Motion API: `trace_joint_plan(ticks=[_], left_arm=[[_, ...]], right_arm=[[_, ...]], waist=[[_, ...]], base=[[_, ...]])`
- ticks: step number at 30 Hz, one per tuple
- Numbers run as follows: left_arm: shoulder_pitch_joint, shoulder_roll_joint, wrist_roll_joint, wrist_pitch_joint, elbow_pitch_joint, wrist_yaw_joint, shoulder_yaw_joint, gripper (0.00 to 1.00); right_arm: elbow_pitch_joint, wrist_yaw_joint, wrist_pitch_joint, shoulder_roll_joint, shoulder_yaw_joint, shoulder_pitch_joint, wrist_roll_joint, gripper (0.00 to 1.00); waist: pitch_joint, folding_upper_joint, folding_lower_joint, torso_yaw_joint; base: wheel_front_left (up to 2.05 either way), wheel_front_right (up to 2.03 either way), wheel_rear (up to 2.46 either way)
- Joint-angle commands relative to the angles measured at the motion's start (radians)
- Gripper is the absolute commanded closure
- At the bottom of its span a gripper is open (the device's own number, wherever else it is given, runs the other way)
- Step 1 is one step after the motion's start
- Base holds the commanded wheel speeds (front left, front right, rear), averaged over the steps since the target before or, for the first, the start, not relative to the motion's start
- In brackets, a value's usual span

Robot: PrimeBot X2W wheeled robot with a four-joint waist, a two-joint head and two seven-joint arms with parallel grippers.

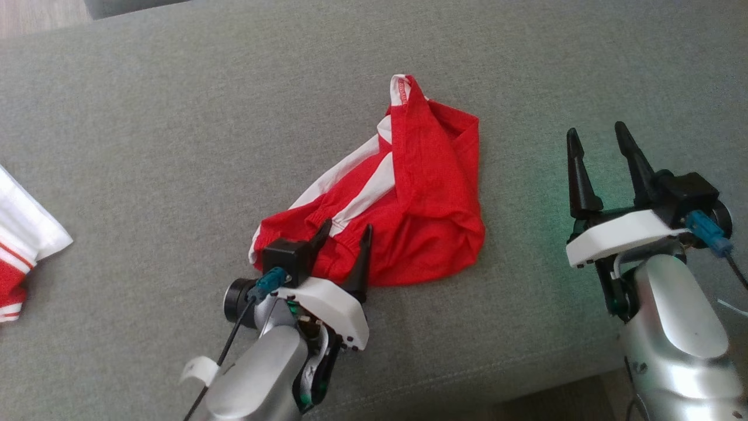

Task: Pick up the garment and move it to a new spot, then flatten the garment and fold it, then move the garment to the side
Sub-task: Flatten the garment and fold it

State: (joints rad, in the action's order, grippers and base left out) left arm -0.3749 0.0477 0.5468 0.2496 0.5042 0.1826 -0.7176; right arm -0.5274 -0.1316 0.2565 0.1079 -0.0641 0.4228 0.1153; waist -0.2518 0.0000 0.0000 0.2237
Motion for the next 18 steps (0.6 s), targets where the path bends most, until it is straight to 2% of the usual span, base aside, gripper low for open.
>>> trace_joint_plan(ticks=[1, 13, 18], left_arm=[[-0.017, 0.003, -0.013, 0.012, -0.019, 0.010, 0.029, 0.00], [0.024, 0.003, -0.007, 0.012, -0.043, 0.018, 0.055, 0.00], [0.013, 0.003, 0.018, 0.012, -0.024, -0.030, 0.029, 0.00]], right_arm=[[0.032, 0.001, 0.005, -0.002, -0.015, 0.025, 0.006, 0.00], [0.029, 0.001, 0.005, -0.017, 0.030, 0.010, 0.014, 0.00], [0.032, 0.001, 0.005, -0.029, 0.028, 0.009, 0.009, 0.00]], waist=[[-0.001, 0.0000, 0.0000, -0.004], [0.014, 0.0000, 0.0000, -0.030], [0.010, 0.0000, 0.0000, -0.026]], base=[[0.00, 0.00, 0.00], [0.00, 0.00, 0.00], [0.00, 0.00, 0.00]])
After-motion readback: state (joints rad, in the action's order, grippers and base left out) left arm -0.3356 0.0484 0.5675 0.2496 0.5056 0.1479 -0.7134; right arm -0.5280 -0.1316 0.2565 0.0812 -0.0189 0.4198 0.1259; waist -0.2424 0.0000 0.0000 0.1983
